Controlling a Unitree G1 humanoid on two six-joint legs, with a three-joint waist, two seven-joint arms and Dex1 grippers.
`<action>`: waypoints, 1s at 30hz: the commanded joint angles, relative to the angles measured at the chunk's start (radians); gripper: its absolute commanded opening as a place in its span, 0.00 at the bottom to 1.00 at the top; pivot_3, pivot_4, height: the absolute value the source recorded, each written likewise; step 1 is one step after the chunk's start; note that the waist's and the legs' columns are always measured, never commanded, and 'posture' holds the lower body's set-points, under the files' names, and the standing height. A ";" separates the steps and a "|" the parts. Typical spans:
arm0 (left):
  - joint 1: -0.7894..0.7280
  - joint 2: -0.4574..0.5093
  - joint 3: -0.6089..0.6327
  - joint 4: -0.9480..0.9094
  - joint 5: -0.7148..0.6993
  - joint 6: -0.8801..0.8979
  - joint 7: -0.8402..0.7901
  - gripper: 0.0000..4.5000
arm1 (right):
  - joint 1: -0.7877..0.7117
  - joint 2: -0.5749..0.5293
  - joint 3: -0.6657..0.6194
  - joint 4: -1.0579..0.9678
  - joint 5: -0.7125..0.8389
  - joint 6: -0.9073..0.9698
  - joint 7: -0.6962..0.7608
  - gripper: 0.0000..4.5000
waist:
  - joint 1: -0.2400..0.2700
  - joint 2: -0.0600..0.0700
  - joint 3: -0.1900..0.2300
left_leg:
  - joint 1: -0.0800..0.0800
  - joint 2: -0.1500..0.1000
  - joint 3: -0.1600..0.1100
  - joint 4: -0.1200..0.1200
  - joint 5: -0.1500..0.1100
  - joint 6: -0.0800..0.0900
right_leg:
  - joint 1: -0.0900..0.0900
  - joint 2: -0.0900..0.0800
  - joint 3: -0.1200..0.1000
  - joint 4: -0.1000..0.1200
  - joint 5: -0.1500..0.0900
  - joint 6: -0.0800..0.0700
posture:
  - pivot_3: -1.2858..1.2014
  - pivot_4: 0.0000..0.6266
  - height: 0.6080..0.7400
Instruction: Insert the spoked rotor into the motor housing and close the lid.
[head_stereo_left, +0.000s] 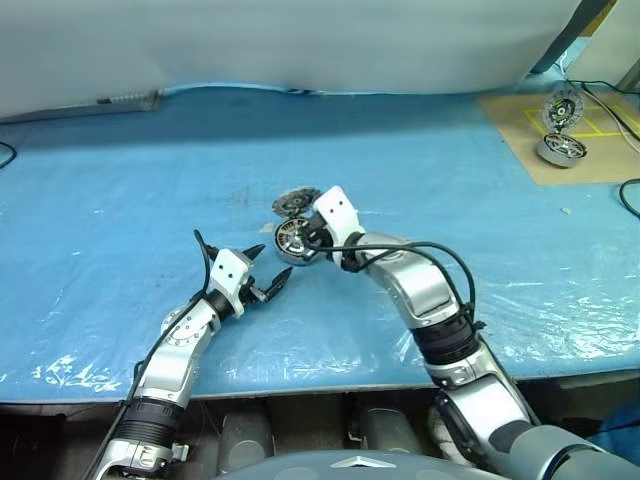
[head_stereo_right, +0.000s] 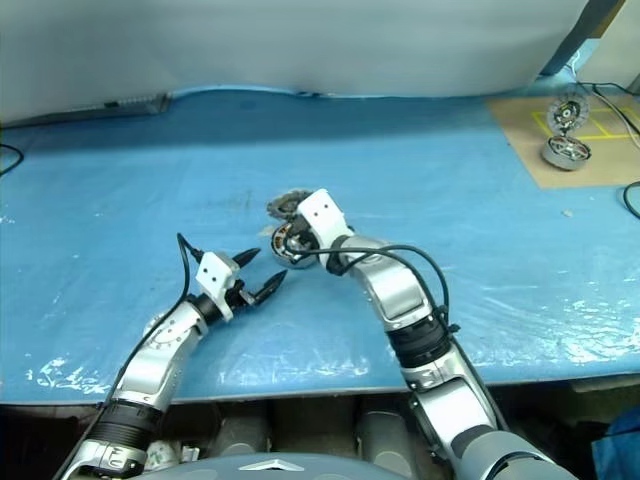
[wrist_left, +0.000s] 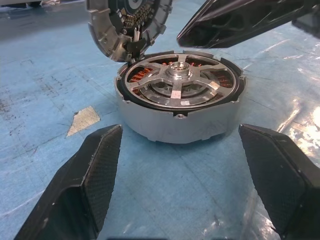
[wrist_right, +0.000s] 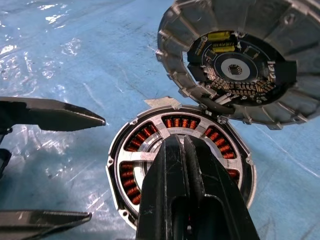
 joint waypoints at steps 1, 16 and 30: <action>-0.002 0.006 0.009 -0.020 0.002 -0.021 0.000 0.88 | -0.013 0.024 -0.010 0.055 -0.011 -0.073 -0.030 0.01 | 0.000 0.000 0.000 | 0.000 0.000 0.000 0.000 0.000 0.000 | 0.000 0.000 0.000 0.000 0.000 0.000 | 0.52 0.24 1.00; 0.010 0.006 0.009 -0.042 0.000 -0.013 0.004 0.88 | 0.068 -0.041 -0.044 -0.051 0.040 -0.077 0.053 0.01 | 0.001 0.000 0.000 | 0.003 0.000 0.000 0.000 0.000 0.000 | 0.003 0.000 0.000 0.000 0.000 0.000 | 0.52 0.24 1.00; 0.010 0.002 -0.001 -0.044 0.005 -0.006 0.009 0.88 | -0.297 -0.237 -0.088 0.434 -0.045 -0.388 0.131 0.01 | -0.016 0.000 0.000 | 0.001 0.000 0.000 0.001 0.000 0.000 | 0.001 0.000 0.000 0.001 0.000 0.000 | 0.52 0.24 1.00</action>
